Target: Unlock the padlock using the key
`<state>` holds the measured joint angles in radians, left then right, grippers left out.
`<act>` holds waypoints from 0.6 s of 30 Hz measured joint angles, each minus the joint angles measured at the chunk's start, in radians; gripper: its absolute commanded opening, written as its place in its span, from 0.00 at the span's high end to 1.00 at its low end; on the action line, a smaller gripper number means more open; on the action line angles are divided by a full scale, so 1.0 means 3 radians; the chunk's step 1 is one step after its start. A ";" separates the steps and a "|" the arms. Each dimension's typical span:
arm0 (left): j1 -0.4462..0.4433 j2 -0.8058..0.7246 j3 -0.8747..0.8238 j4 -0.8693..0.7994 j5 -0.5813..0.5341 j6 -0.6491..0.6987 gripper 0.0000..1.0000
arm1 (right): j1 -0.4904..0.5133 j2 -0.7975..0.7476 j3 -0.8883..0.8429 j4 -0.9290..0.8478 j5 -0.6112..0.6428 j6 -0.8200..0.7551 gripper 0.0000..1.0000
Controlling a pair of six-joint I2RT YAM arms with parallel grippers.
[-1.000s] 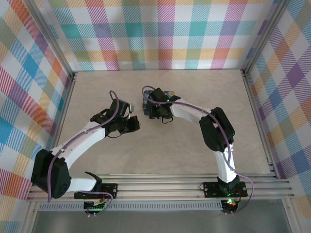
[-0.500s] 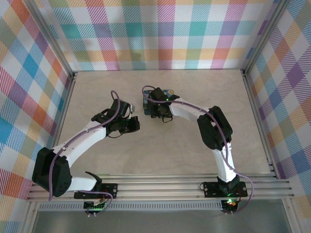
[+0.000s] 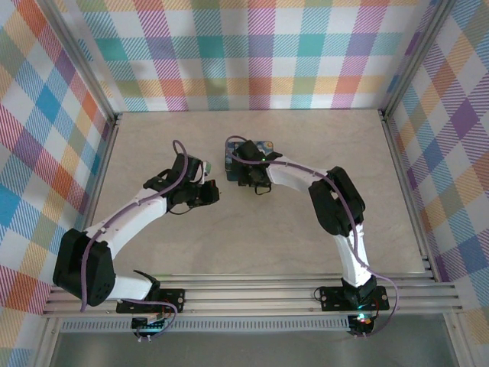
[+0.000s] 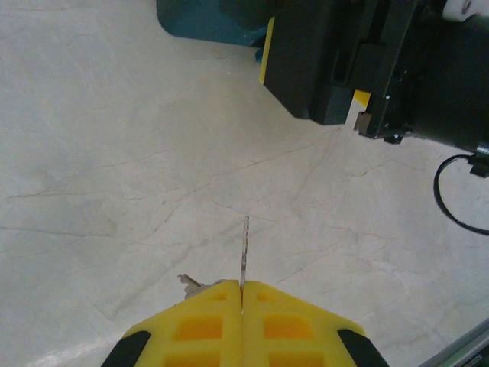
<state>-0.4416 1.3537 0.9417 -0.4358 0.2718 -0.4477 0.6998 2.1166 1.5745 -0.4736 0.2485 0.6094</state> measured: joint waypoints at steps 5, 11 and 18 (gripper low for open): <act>0.0051 -0.0064 -0.0127 0.0078 0.0014 -0.0053 1.00 | 0.0000 -0.0001 -0.0085 0.0046 -0.0019 0.0039 0.44; 0.0113 -0.0116 -0.0144 0.0130 0.0024 -0.0028 1.00 | 0.0000 -0.0001 -0.0075 0.0083 -0.0023 0.0008 0.47; 0.0126 -0.0121 -0.0221 0.0257 0.0066 -0.0053 1.00 | 0.0000 0.0004 -0.0075 0.0126 -0.0022 -0.0094 0.49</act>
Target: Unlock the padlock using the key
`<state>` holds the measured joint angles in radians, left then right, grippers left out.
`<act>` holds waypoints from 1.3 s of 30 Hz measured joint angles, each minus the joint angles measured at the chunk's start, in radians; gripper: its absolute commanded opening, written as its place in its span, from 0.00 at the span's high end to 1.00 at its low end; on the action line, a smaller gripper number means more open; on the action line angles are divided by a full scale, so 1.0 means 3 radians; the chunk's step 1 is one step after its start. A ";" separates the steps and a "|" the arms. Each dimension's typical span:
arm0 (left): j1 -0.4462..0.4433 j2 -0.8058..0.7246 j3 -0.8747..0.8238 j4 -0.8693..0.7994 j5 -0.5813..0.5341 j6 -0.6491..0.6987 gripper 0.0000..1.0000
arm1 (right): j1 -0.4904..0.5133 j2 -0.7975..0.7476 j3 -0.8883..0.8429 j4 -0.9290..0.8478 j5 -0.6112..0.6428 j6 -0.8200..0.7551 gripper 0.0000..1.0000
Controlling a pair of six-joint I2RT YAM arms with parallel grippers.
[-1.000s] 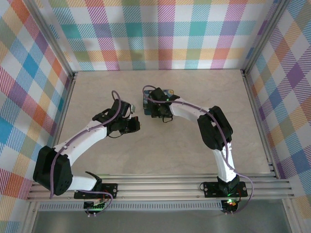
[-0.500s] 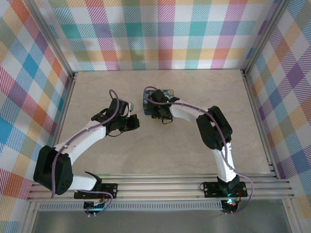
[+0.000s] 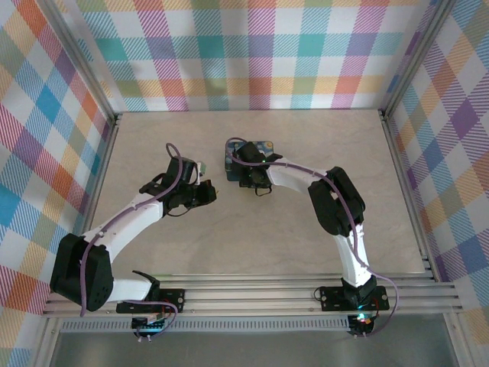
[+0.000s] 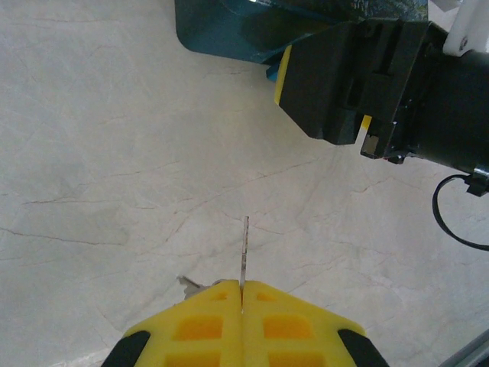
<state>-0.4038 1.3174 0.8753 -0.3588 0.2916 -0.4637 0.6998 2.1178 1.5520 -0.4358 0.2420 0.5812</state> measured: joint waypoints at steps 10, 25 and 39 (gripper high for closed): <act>0.0001 0.0000 0.0033 -0.0117 0.0023 0.0067 1.00 | 0.0000 0.0229 0.0163 0.0028 0.0056 -0.0089 0.62; 0.0006 -0.0014 -0.0116 0.0072 0.0165 0.0362 1.00 | -0.0013 0.0126 0.0065 0.0015 0.0116 -0.0388 0.99; -0.0003 -0.0169 -0.0791 0.1307 0.0537 0.0342 1.00 | -0.0242 -0.0216 0.0014 -0.0429 -0.0502 -0.0304 1.00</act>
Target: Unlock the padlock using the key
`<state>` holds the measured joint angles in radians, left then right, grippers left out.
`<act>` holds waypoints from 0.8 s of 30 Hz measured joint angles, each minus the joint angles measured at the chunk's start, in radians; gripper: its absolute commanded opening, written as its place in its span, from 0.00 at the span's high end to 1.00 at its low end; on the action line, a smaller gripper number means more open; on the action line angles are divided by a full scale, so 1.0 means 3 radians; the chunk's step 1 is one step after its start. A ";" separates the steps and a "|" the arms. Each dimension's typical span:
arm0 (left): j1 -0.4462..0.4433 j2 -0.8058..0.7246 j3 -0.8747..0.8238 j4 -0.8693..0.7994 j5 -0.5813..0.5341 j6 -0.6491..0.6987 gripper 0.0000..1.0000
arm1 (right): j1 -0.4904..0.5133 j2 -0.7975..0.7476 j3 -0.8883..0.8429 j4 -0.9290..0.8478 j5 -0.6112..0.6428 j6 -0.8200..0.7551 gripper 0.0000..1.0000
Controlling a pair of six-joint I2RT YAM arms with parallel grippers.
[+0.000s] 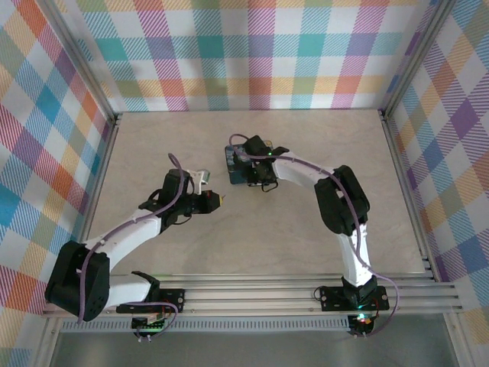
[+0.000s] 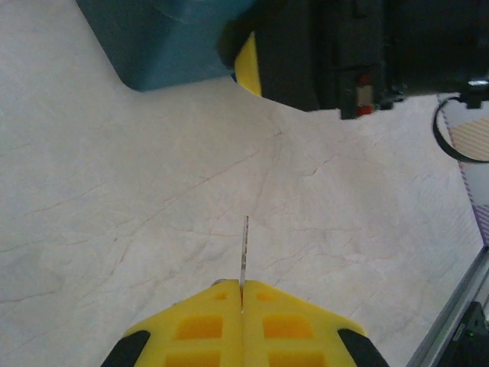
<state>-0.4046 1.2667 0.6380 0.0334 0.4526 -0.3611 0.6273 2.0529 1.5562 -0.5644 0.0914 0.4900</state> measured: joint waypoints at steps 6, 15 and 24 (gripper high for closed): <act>-0.0089 0.0170 -0.0036 0.0609 0.0014 -0.0058 1.00 | -0.0131 -0.0141 -0.0067 -0.0215 -0.0317 0.0131 1.00; -0.0304 0.0572 -0.0122 0.1287 0.0090 -0.0125 1.00 | -0.0259 -0.0140 0.0148 -0.0478 -0.0936 0.0418 1.00; -0.0331 0.0696 -0.0104 0.1486 0.0149 -0.0075 1.00 | -0.0507 -0.0165 -0.0028 -0.0393 -0.1260 0.0806 1.00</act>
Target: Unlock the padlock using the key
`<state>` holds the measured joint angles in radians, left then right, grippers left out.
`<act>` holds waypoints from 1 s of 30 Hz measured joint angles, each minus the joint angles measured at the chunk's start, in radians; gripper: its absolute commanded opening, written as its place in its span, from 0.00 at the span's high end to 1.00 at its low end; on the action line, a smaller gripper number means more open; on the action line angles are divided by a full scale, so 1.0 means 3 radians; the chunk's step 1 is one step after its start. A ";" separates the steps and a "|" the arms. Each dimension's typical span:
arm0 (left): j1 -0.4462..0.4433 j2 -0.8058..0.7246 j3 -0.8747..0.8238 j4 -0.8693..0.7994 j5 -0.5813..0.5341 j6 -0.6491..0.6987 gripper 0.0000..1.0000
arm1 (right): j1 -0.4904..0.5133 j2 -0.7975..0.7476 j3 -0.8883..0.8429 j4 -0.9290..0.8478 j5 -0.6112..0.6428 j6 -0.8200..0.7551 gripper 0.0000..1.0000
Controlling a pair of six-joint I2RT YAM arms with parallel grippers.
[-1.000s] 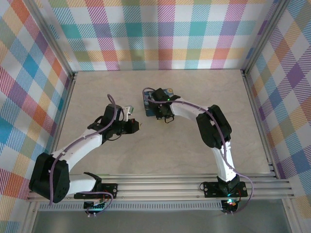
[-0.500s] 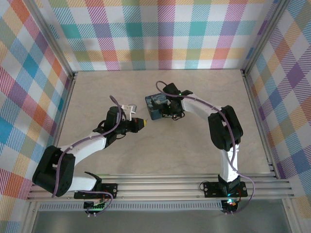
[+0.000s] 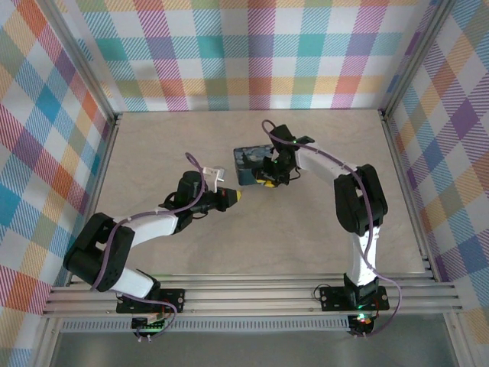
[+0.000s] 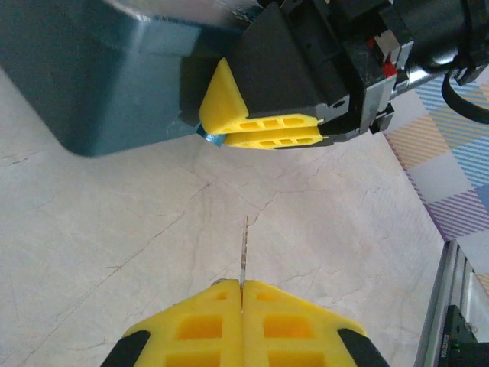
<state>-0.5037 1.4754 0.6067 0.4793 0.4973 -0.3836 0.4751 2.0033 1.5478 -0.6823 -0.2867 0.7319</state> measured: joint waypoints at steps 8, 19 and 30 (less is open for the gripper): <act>-0.0009 0.0266 0.0057 0.0228 0.0125 -0.0008 1.00 | -0.0006 -0.0001 0.0139 -0.0076 -0.0160 0.0094 1.00; -0.0038 0.0436 0.0113 0.0491 0.0132 -0.0038 1.00 | -0.0060 0.0015 0.0491 -0.0422 -0.0500 -0.0017 1.00; -0.0042 0.0580 0.0113 0.0856 0.0135 -0.0056 1.00 | -0.0081 0.0048 0.0570 -0.0605 -0.0704 -0.0072 1.00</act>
<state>-0.5163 1.6493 0.6407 0.7361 0.5377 -0.4004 0.4507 2.0178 1.7187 -0.8639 -0.4980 0.7101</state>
